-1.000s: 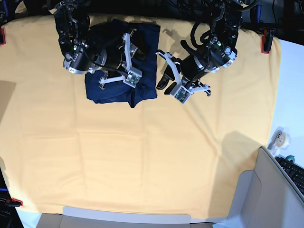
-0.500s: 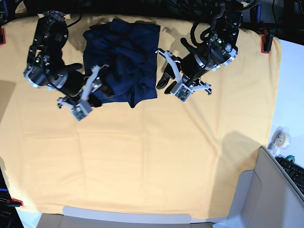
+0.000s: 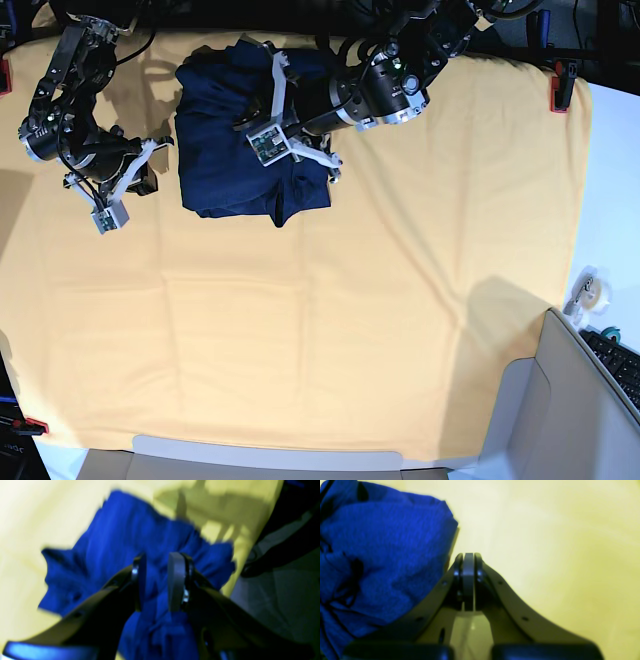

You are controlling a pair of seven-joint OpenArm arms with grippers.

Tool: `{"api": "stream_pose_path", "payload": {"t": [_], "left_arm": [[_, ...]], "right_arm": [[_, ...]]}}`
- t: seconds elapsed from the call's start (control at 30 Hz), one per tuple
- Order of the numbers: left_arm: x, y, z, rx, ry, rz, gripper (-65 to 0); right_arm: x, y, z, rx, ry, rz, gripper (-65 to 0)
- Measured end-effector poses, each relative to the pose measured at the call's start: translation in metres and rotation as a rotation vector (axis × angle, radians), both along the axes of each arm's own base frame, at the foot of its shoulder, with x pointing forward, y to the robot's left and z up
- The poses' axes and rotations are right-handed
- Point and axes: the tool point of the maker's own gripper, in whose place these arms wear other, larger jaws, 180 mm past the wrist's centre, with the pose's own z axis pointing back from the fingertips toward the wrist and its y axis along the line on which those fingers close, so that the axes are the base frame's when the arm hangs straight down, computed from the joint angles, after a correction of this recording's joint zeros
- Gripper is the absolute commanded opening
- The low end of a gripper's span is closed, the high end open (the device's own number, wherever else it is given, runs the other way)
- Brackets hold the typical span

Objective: Fold the T-shirt properly
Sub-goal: 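Move the left gripper over the bundle and grasp its edge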

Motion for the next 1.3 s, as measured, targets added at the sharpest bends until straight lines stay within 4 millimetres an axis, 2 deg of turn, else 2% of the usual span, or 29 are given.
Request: {"api": "stream_pose_path", "payload": {"t": [0.17,0.23,0.43,0.53,0.67,0.83,0.97,1.07,1.17,1.3], "left_arm": [[0.019,-0.012,0.003,0.008,-0.011,-0.002,-49.9],[0.027,-0.016,-0.003,0.032,0.002,0.006,-49.9],[0.025,-0.041,-0.024,0.06,0.059,-0.046,-49.9],[0.027,-0.045,-0.041,0.089,0.105,-0.041,-49.9],[0.025,-0.038,-0.067,0.152,0.161,-0.039,-52.4],[0.034,-0.031,-0.074,0.173,0.162,-0.022,-61.2],[0.025,-0.011,-0.091,0.258,0.206,-0.029,-63.2],[0.024,-0.009,-0.086,0.287,0.204,-0.037,-63.3],[0.022,-0.005,-0.067,0.287,0.163,-0.051,-63.2],[0.023,0.0,-0.053,0.308,0.128,-0.05,-63.1]], "right_arm": [[-0.015,0.005,-0.014,0.035,0.018,-0.012,-65.0],[-0.016,0.004,-0.014,0.035,0.016,-0.015,-65.0],[-0.015,0.003,-0.013,0.039,0.01,-0.023,-65.0],[-0.013,0.009,-0.013,0.057,0.004,-0.026,-65.0],[-0.013,0.011,-0.013,0.064,0.005,-0.024,-65.0],[-0.013,0.013,-0.014,0.07,0.004,-0.025,-65.0],[-0.011,0.013,-0.012,0.067,-0.001,-0.027,-65.0],[-0.008,0.013,-0.01,0.068,-0.01,-0.027,-65.0],[-0.006,0.011,-0.009,0.062,-0.014,-0.026,-65.0],[-0.003,0.012,-0.006,0.066,-0.024,-0.026,-65.0]]}}
